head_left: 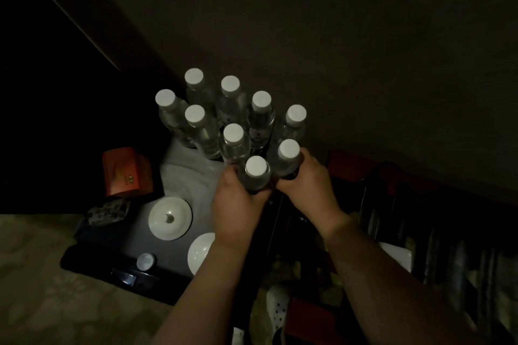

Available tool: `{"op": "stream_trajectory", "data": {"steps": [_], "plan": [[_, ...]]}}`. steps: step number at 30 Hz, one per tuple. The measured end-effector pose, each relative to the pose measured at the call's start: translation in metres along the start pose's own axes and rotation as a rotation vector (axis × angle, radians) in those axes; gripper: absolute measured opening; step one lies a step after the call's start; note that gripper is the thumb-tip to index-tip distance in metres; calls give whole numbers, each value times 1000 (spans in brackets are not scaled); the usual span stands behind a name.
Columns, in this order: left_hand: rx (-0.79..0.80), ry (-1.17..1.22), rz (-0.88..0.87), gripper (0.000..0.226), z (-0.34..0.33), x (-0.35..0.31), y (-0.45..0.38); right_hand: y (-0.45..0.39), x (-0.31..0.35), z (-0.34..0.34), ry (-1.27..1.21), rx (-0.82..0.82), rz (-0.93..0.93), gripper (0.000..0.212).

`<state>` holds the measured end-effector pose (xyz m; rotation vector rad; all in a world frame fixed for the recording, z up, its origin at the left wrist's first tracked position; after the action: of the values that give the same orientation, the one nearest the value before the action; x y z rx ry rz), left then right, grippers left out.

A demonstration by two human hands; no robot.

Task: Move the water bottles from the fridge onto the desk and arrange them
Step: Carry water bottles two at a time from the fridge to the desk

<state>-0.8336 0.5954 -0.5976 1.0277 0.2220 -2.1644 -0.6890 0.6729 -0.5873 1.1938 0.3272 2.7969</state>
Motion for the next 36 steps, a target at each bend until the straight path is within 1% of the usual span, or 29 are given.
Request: {"op": "stream_trajectory", "data": {"steps": [7,13,16,19,21,24,26,28,31,33,36], "plan": [[27,-23,-75,57,19,-15,8,17,5,13,-36,-26,-42,54],[90,-18,-190,57,69,-64,20,50,35,60,-53,-25,-45,53],[150,-35,-279,61,102,-103,31,74,62,102,-74,-60,-44,49],[237,-55,-372,62,138,-147,49,110,89,152,-117,-119,-62,55],[295,-75,-420,67,158,-176,61,132,105,183,-119,-162,-79,57],[365,-105,-521,72,195,-228,94,171,129,237,-112,-244,-118,52],[397,-107,-612,64,223,-268,121,204,145,282,-119,-310,-134,44],[425,-111,-657,56,233,-292,134,219,155,306,-124,-330,-136,39],[460,-89,-772,54,255,-341,167,263,171,367,-128,-416,-158,28],[510,-67,-842,51,265,-375,195,291,176,405,-151,-462,-184,26],[594,-35,-952,47,273,-424,243,335,171,460,-183,-565,-228,30]]}}
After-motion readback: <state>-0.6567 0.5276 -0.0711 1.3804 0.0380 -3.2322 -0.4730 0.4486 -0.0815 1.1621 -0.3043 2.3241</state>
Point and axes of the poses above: each hand's wrist, its own y-axis away from the middle knuckle, its own z-axis out of the back of the hand, x = y × z, the point moved 5 cm from there along -y, towards the middle knuckle, and after that the axes turned 10 degrees about -x, right-handed, at the moved point
